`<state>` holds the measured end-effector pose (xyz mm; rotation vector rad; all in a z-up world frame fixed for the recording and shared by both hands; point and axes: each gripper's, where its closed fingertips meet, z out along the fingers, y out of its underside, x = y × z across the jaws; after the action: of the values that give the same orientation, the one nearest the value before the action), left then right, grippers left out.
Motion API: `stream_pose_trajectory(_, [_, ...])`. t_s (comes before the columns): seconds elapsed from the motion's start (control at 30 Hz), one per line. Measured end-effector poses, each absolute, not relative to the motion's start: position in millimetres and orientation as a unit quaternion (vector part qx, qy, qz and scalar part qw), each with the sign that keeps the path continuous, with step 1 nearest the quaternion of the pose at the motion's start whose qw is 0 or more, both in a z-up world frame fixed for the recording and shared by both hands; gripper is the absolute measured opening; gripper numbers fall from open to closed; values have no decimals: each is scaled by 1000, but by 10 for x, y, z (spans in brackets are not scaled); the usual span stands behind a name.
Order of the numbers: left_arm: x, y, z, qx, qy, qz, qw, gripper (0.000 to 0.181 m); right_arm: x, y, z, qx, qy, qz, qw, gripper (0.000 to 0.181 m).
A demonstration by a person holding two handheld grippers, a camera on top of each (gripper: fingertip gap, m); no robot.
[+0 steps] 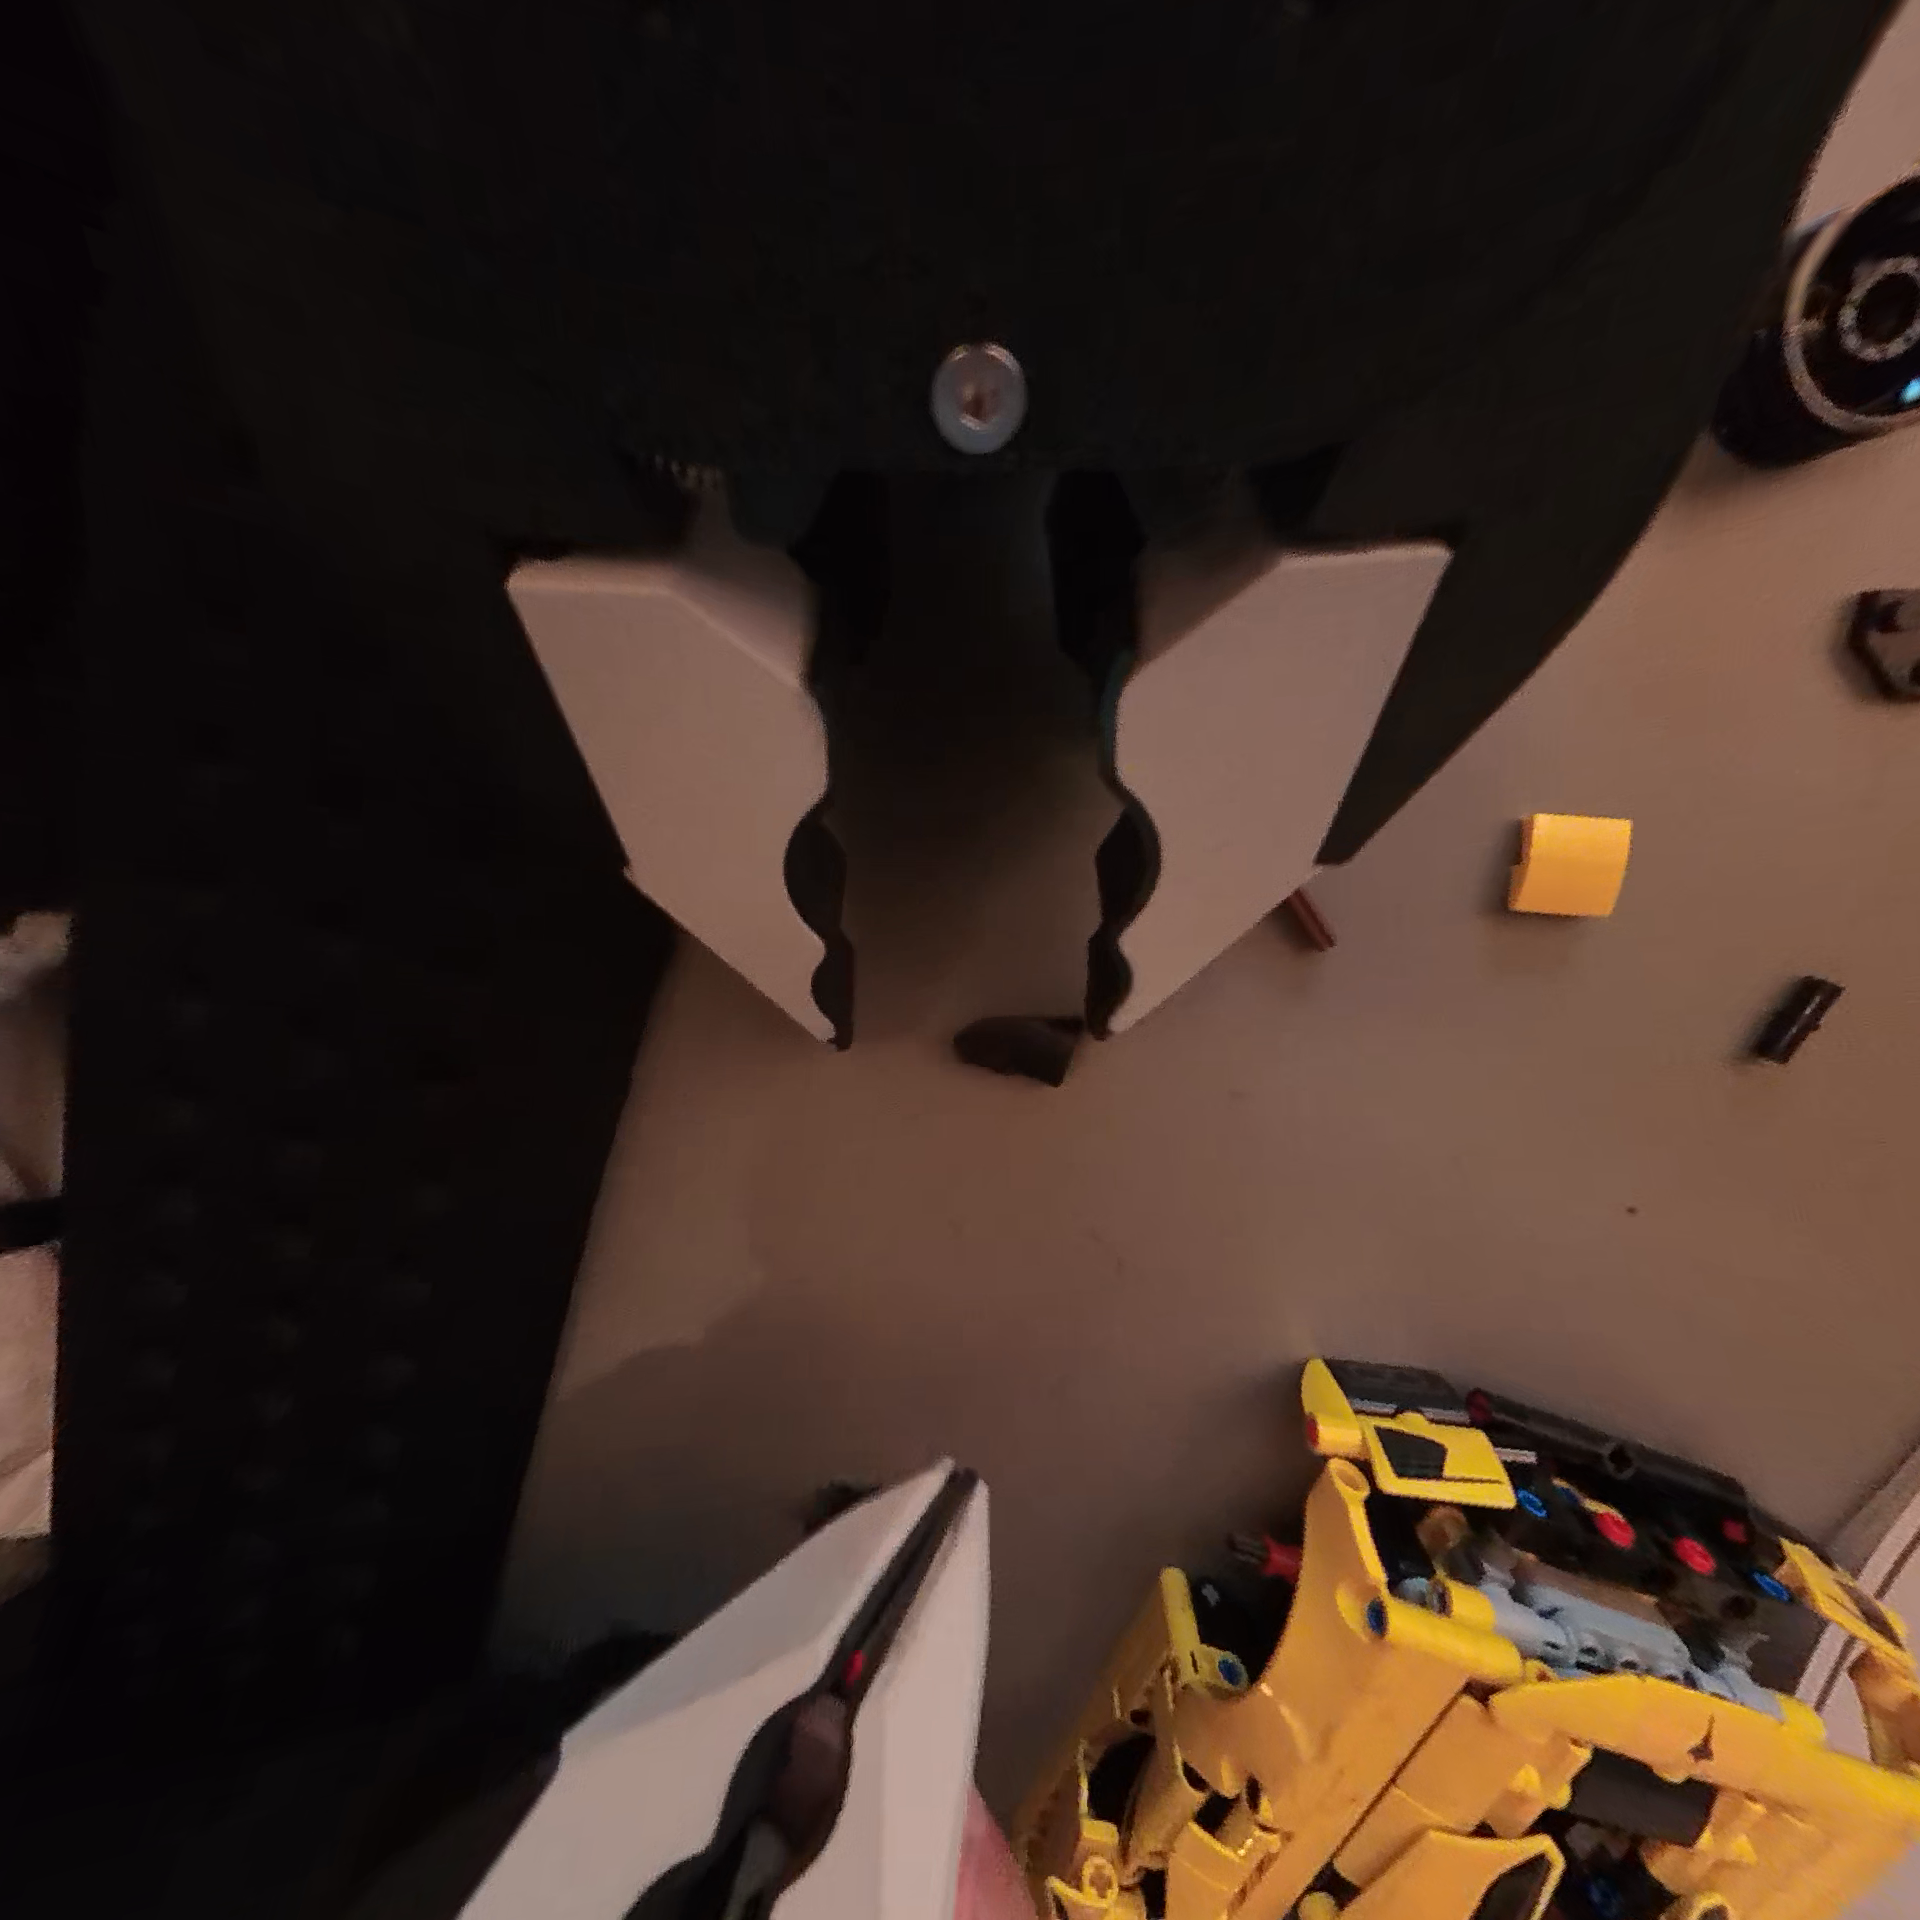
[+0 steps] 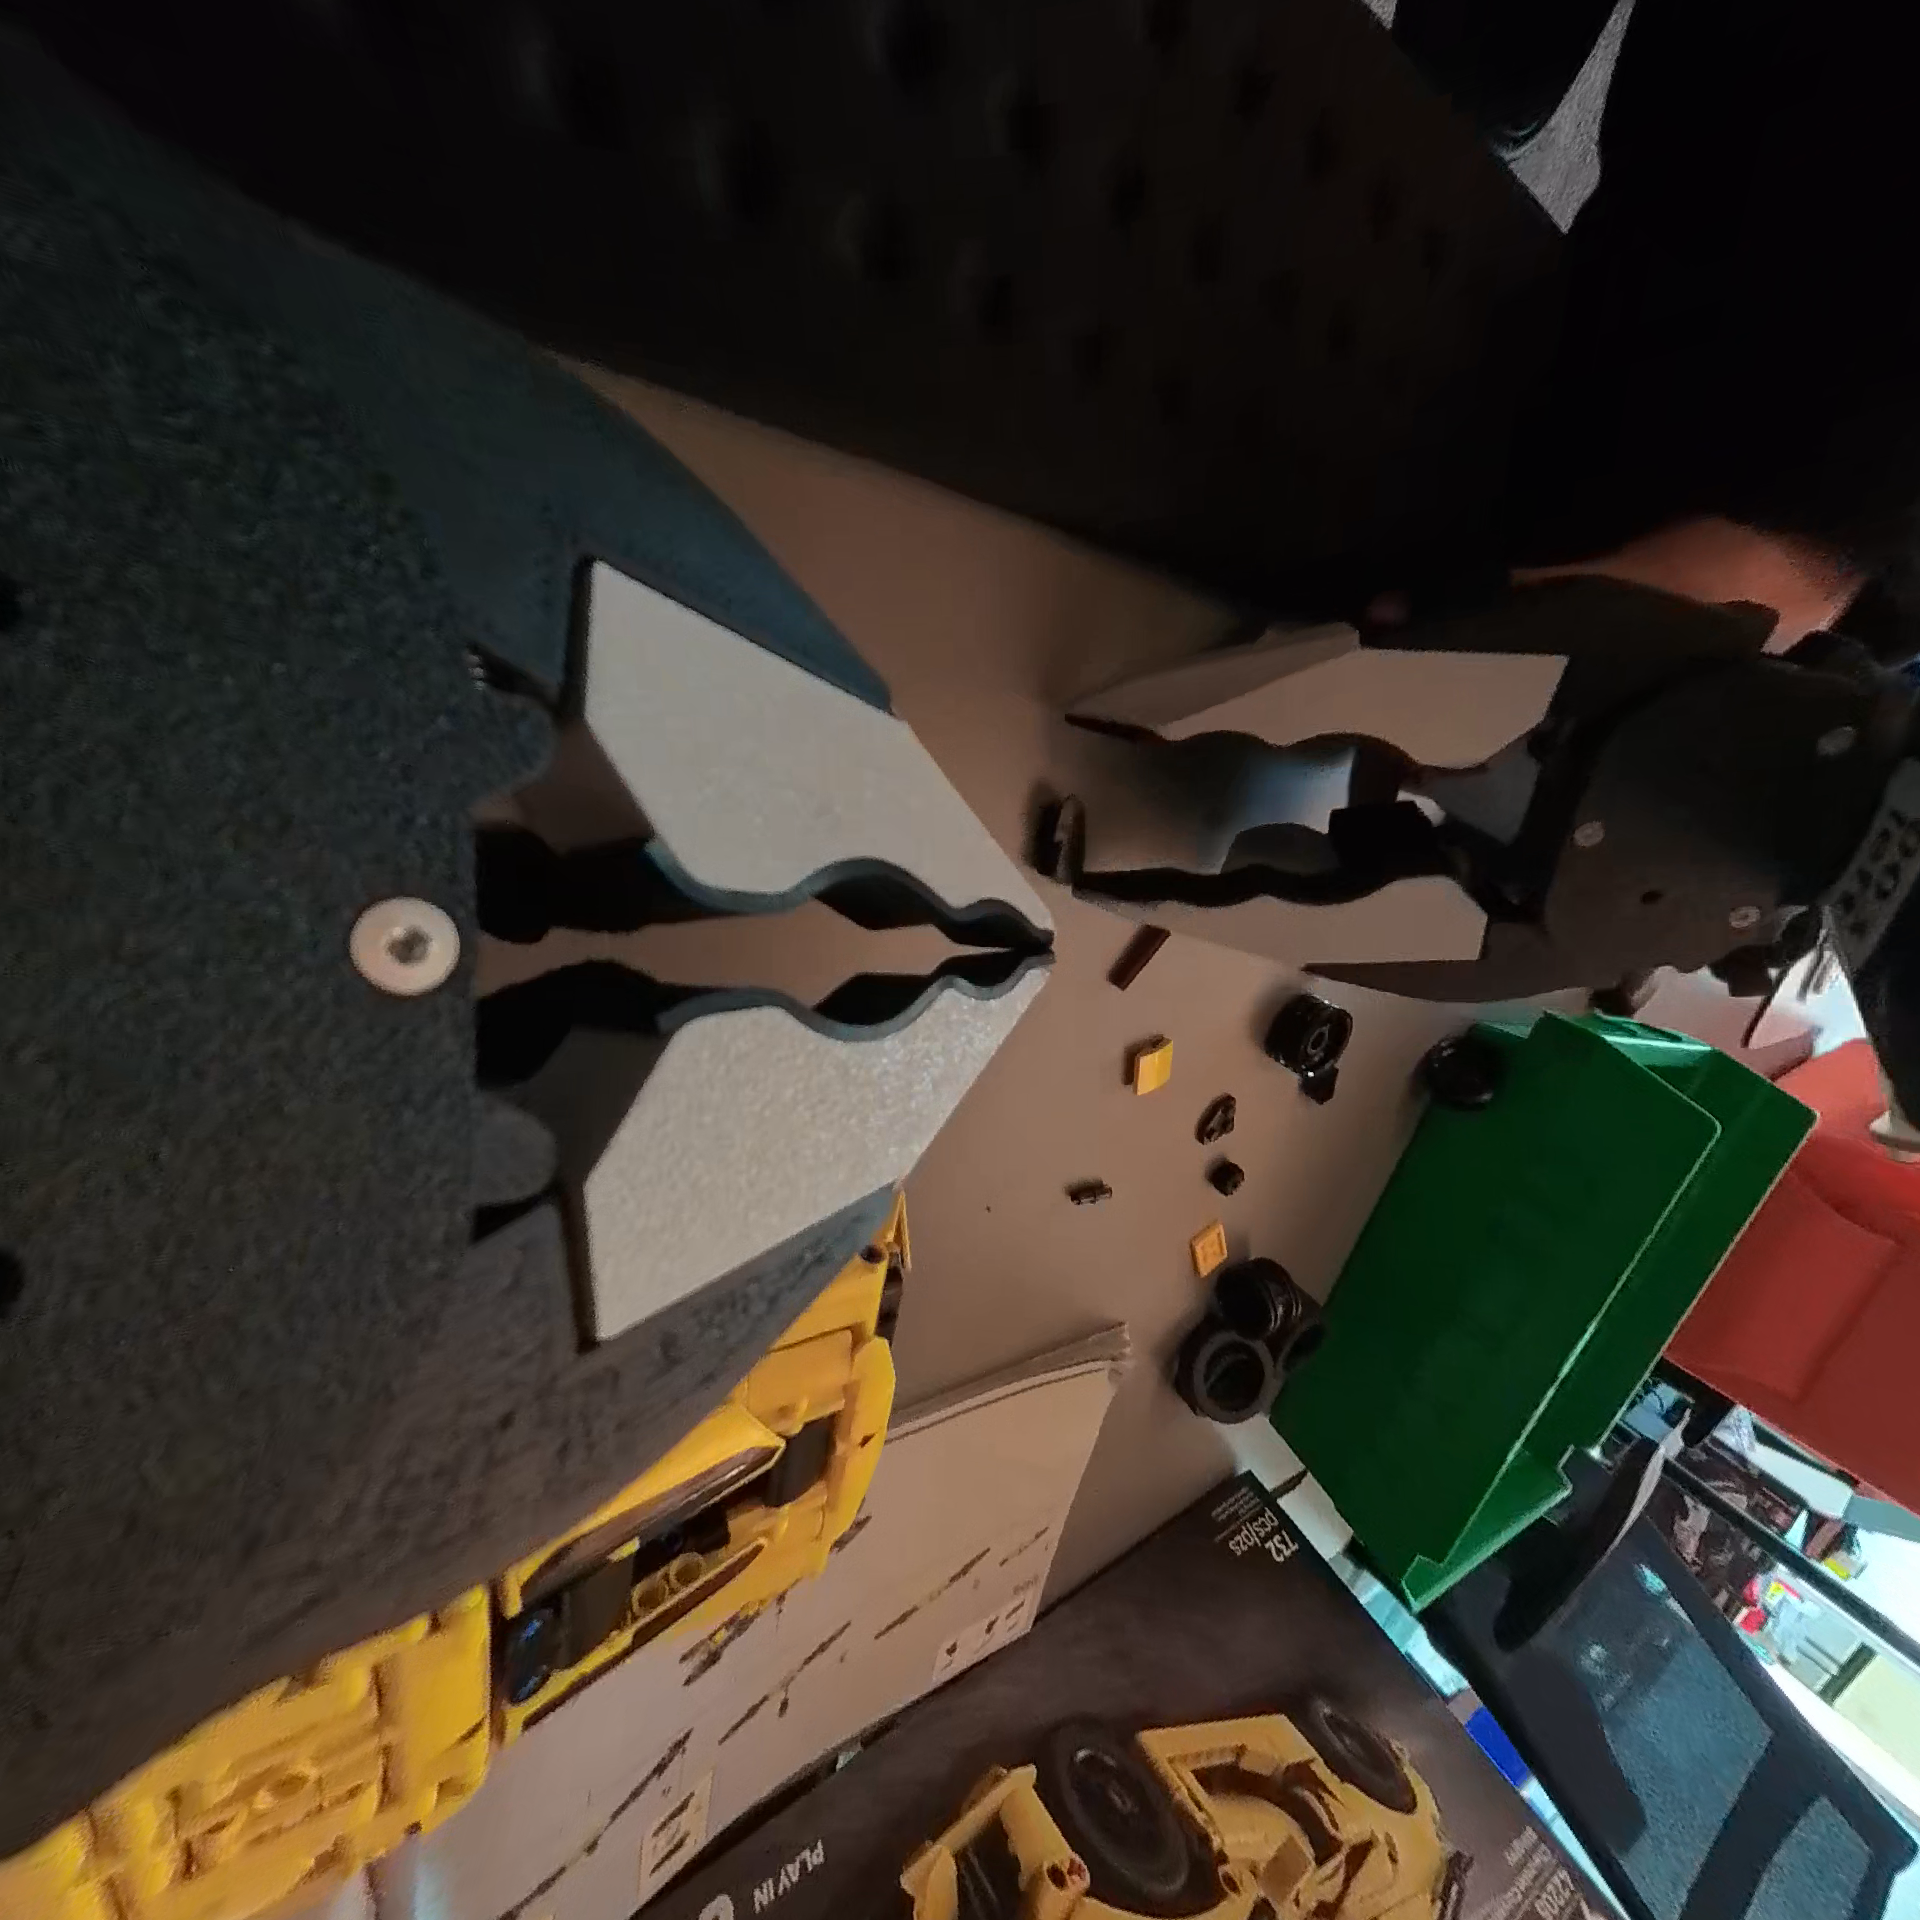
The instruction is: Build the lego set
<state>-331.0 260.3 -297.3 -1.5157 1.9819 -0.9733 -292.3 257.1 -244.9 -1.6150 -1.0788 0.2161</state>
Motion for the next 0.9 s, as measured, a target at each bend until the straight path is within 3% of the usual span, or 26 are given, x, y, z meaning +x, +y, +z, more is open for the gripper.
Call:
stream_pose_trajectory(0.13, [-3287,2610,-2990,-523,743,-347,231,25,-2895,2596,-2504,-689,-463,69,553,0])
stream_pose_trajectory(0.37, [-3168,2558,-2989,-500,759,-337,246,9,-2833,2593,-2502,-687,-473,34,550,0])
stream_pose_trajectory(0.63, [-3111,2525,-2945,-490,761,-345,250,5,-2827,2547,-2487,-690,-475,89,538,0])
stream_pose_trajectory(0.7, [-3172,2454,-2860,-490,756,-375,217,4,-2783,2560,-2415,-690,-458,94,552,0])
stream_pose_trajectory(0.9, [-3637,2245,-2739,-483,791,-377,-9,3,-2770,2535,-2360,-693,-449,107,553,0])
